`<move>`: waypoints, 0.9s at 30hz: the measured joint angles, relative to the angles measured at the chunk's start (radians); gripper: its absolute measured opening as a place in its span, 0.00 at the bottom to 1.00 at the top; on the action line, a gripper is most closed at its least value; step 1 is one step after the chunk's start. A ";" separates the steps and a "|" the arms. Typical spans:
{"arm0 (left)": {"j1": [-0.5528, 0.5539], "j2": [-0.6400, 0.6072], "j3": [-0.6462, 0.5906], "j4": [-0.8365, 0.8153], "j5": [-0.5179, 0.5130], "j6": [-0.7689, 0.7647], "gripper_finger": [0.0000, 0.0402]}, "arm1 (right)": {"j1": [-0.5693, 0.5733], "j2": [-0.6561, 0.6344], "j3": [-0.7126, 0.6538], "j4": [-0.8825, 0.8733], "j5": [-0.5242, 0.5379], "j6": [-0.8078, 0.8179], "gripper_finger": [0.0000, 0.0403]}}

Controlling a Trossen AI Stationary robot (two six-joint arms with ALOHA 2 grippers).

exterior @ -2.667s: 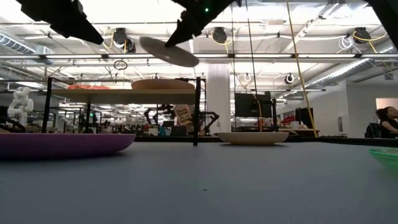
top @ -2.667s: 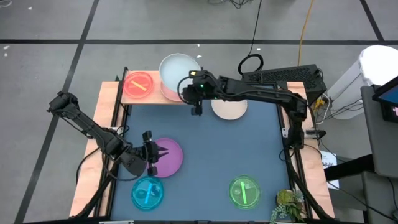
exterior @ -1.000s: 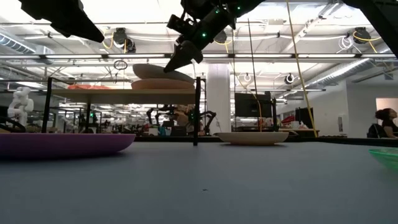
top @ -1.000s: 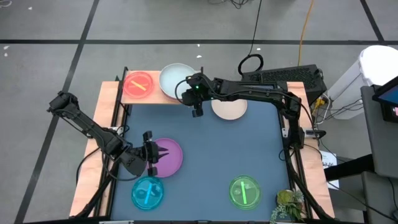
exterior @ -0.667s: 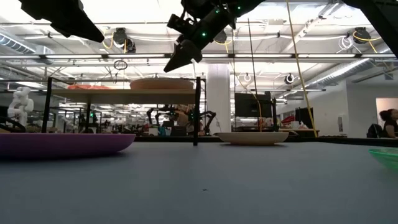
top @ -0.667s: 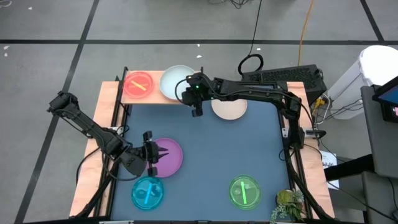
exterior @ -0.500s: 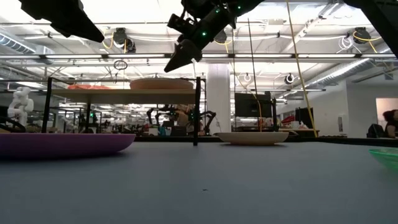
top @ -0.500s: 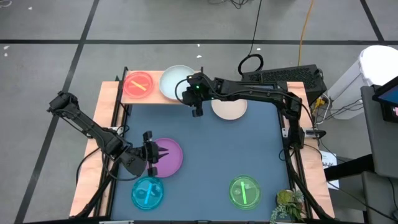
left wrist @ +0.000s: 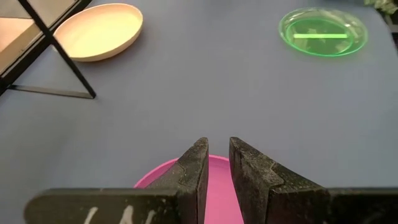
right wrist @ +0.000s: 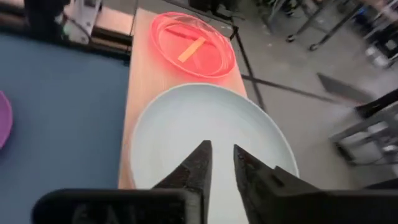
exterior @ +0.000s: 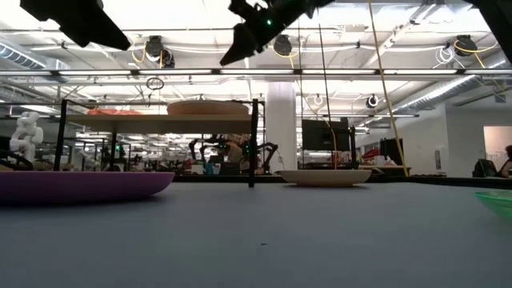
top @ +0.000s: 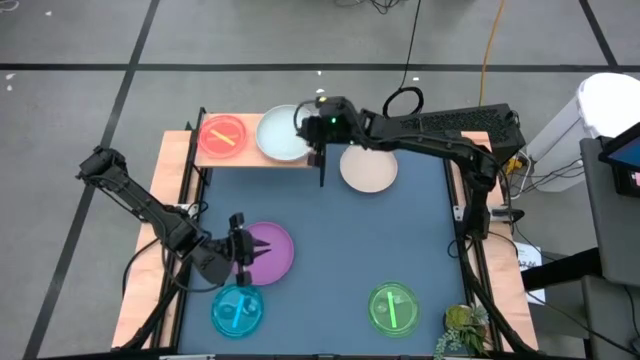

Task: Place and stack plates onto a shelf
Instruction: Stack the gray plate on top of the pink plate on the shelf

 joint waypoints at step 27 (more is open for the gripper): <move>-0.012 0.000 0.000 0.015 -0.007 0.027 0.18 | -0.135 -0.018 -0.266 0.208 -0.177 0.203 0.00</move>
